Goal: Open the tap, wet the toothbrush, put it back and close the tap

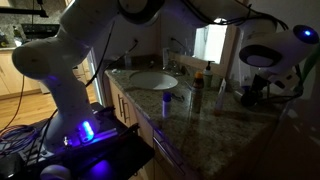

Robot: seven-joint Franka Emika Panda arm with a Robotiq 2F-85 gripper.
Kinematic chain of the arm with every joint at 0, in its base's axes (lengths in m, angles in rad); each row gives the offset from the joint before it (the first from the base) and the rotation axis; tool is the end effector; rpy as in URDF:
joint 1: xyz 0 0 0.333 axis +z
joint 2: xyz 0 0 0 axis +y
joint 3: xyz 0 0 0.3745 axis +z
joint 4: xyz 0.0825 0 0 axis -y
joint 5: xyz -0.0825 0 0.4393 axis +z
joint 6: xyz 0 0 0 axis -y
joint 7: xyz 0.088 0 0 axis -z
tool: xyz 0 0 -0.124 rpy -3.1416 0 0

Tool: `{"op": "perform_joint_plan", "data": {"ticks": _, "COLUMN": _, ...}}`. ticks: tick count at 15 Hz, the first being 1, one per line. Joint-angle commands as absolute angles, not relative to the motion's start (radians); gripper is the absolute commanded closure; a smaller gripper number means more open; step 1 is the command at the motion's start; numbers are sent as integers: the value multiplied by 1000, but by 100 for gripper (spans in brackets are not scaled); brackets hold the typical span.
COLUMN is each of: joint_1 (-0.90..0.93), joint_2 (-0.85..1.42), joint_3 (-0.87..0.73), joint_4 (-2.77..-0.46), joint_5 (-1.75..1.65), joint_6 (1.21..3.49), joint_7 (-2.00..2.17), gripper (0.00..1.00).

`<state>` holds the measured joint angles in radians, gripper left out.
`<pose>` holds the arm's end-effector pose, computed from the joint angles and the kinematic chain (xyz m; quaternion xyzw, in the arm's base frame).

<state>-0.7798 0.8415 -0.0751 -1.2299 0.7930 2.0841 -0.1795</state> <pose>0.6109 -0.6041 0.2754 -0.8229 0.4748 -0.1610 0.2673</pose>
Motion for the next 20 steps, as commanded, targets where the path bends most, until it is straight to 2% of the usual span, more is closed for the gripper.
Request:
{"op": "perform_joint_plan", "data": {"ticks": 1, "joint_1": -760, "joint_2": 835, "joint_3": -97, "joint_4": -1240, "joint_5": 766, "joint_6": 2121, "joint_7": -172, "gripper": 87}}
{"op": "perform_joint_plan", "data": {"ticks": 3, "joint_1": -753, "joint_2": 829, "joint_3": -101, "joint_4": -1237, "joint_5": 757, "joint_6": 2134, "joint_7": -178, "gripper": 99}}
{"op": "perform_joint_plan", "data": {"ticks": 4, "joint_1": -749, "joint_2": 820, "joint_3": -102, "joint_4": -1238, "joint_5": 745, "joint_6": 2131, "joint_7": -190, "gripper": 100}}
{"op": "perform_joint_plan", "data": {"ticks": 13, "joint_1": -558, "joint_2": 552, "joint_3": -131, "joint_4": -1432, "joint_5": 395, "joint_6": 2152, "joint_7": -275, "gripper": 98}}
{"op": "perform_joint_plan", "data": {"ticks": 20, "joint_1": -378, "joint_2": 396, "joint_3": -193, "joint_4": -1684, "joint_5": 41, "joint_6": 2372, "joint_7": -249, "gripper": 98}}
